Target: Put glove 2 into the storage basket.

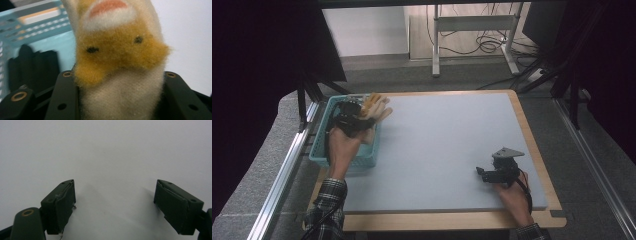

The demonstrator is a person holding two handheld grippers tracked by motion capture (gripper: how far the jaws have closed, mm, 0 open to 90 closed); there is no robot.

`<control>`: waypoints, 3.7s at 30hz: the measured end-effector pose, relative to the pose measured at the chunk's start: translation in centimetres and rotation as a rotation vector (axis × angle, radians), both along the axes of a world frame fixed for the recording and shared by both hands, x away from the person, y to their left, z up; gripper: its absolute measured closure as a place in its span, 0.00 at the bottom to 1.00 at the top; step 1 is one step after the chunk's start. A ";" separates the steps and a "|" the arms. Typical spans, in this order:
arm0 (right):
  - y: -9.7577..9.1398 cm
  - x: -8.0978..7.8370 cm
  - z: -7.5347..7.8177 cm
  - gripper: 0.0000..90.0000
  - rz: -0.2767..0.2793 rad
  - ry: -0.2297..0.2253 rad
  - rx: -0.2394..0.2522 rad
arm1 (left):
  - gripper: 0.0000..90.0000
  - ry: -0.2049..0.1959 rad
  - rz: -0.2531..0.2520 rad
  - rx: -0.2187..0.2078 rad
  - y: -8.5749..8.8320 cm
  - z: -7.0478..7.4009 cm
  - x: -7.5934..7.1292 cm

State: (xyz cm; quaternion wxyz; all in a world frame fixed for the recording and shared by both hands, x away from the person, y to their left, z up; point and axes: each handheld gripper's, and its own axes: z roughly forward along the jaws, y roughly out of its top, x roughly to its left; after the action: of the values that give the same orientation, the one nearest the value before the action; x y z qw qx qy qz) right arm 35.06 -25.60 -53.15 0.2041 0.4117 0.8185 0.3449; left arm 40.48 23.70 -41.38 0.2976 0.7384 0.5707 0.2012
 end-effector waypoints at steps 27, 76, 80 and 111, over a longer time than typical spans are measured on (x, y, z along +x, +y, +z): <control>0.0 0.0 0.0 0.19 0.001 0.000 0.002 | 0.56 0.335 0.113 0.042 1.9 -8.4 7.4; 0.0 0.0 0.0 0.19 0.000 0.002 0.002 | 0.99 0.278 0.091 -0.059 2.9 -7.7 6.3; 0.0 0.0 0.0 0.19 0.000 0.002 0.002 | 0.98 0.274 0.089 -0.094 3.5 -7.9 6.1; 0.0 0.0 0.0 0.19 0.001 0.000 0.001 | 0.29 0.140 0.146 -0.058 6.8 -6.6 3.8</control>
State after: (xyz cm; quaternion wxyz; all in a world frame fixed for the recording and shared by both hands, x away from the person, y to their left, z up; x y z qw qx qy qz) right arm 35.06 -25.60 -53.16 0.2037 0.4114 0.8186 0.3453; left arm 44.24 30.53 -47.94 0.2628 0.6981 0.6480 0.1537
